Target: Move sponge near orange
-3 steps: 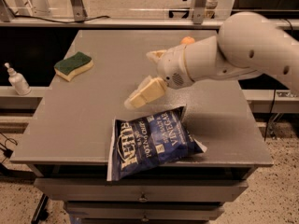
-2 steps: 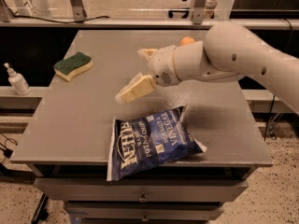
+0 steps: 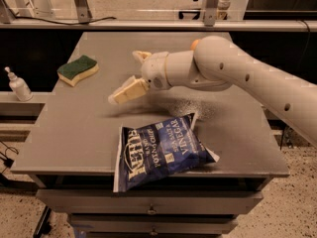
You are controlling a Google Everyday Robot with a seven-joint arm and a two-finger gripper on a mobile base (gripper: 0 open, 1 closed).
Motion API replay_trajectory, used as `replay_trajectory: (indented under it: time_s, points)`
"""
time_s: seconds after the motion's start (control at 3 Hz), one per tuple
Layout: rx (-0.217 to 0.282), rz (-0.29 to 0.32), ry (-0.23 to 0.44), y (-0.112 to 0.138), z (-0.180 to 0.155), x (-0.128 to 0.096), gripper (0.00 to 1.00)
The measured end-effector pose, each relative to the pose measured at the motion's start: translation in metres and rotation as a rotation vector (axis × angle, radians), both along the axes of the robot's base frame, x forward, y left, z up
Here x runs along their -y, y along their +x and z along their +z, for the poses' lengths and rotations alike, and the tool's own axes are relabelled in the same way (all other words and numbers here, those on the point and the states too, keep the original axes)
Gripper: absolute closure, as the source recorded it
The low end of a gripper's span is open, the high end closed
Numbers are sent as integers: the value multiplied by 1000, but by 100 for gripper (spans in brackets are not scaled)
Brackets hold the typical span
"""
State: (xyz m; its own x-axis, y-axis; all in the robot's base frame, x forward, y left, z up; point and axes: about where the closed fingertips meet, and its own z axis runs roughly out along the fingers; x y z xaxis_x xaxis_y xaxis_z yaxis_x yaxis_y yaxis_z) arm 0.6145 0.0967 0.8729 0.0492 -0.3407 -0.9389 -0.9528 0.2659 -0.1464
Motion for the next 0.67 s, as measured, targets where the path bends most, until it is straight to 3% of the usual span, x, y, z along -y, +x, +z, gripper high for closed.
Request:
replay_trajectory:
  time_s: [0.67]
  points:
    - [12, -8, 40, 34, -17, -33, 0]
